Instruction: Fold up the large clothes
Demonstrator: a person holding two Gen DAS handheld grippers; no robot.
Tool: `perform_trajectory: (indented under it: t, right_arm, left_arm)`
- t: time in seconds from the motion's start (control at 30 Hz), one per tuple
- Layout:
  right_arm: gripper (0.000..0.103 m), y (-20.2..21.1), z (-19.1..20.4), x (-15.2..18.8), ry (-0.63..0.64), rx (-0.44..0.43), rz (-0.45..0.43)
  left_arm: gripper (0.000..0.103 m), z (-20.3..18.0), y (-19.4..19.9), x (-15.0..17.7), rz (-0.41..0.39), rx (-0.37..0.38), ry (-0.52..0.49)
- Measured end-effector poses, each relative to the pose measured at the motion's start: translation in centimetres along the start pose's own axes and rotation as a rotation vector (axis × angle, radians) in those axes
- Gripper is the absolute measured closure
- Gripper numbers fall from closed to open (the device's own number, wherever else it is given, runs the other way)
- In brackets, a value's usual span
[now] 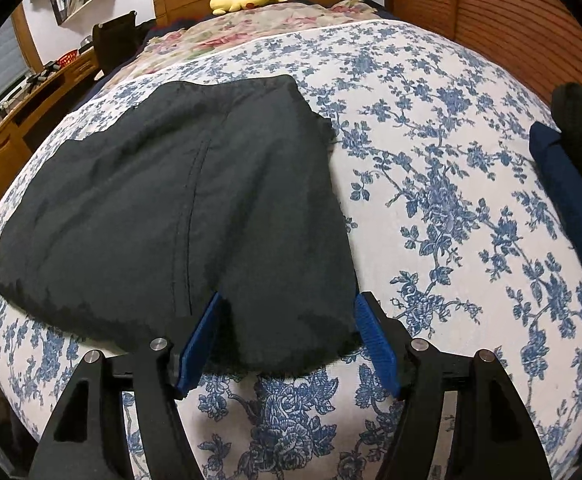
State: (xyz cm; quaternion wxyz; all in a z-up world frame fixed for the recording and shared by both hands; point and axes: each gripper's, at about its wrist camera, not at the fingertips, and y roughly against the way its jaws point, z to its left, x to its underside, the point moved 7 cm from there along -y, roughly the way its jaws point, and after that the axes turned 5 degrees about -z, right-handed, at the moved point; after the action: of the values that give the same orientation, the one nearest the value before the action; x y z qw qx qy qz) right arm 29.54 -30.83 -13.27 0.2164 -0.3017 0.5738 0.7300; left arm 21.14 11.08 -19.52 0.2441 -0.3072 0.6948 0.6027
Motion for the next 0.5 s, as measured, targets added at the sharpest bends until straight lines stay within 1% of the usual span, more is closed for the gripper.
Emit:
perform_trajectory:
  t: [0.1, 0.13, 0.17, 0.2, 0.23, 0.27, 0.3, 0.33, 0.37, 0.4, 0.43, 0.5]
  right_arm:
    - [0.031, -0.5, -0.3, 0.5, -0.023, -0.009, -0.001]
    - [0.031, -0.6, -0.4, 0.6, -0.031, -0.015, 0.0]
    - [0.031, -0.5, -0.4, 0.8, -0.039, -0.021, 0.001]
    - [0.031, -0.6, -0.5, 0.9, -0.046, -0.028, 0.005]
    - [0.031, -0.7, -0.6, 1.1, -0.053, -0.036, 0.015]
    - [0.031, -0.7, -0.7, 1.2, -0.07, -0.048, 0.025]
    - [0.034, -0.7, -0.8, 1.2, -0.085, -0.062, 0.03]
    - [0.037, -0.8, -0.7, 1.2, -0.087, -0.085, 0.037]
    - [0.046, -0.7, -0.5, 1.2, -0.081, -0.103, 0.041]
    - [0.06, -0.7, -0.2, 1.1, -0.076, -0.133, 0.045]
    - [0.068, -0.7, 0.0, 1.1, -0.074, -0.161, 0.048]
    - [0.081, -0.5, 0.3, 1.1, -0.049, -0.157, 0.042]
  left_arm:
    - [0.038, -0.2, -0.5, 0.3, 0.015, 0.008, -0.006]
    - [0.043, -0.4, -0.6, 0.4, 0.018, 0.018, -0.006]
    - [0.045, -0.5, -0.8, 0.4, 0.023, 0.027, -0.005]
    - [0.05, -0.6, -0.9, 0.5, 0.029, 0.036, -0.002]
    - [0.057, -0.7, -1.1, 0.6, 0.032, 0.048, 0.0]
    - [0.06, -0.9, -1.2, 0.6, 0.036, 0.056, 0.001]
    - [0.07, -0.9, -1.4, 0.7, 0.042, 0.063, 0.006]
    - [0.076, -0.9, -1.6, 0.7, 0.052, 0.059, 0.011]
    - [0.078, -0.9, -1.7, 0.7, 0.056, 0.051, 0.014]
    - [0.083, -1.0, -1.8, 0.7, 0.059, 0.049, 0.013]
    - [0.086, -1.2, -1.7, 0.7, 0.058, 0.045, 0.005]
    - [0.091, -1.5, -1.2, 0.4, 0.043, 0.041, -0.014]
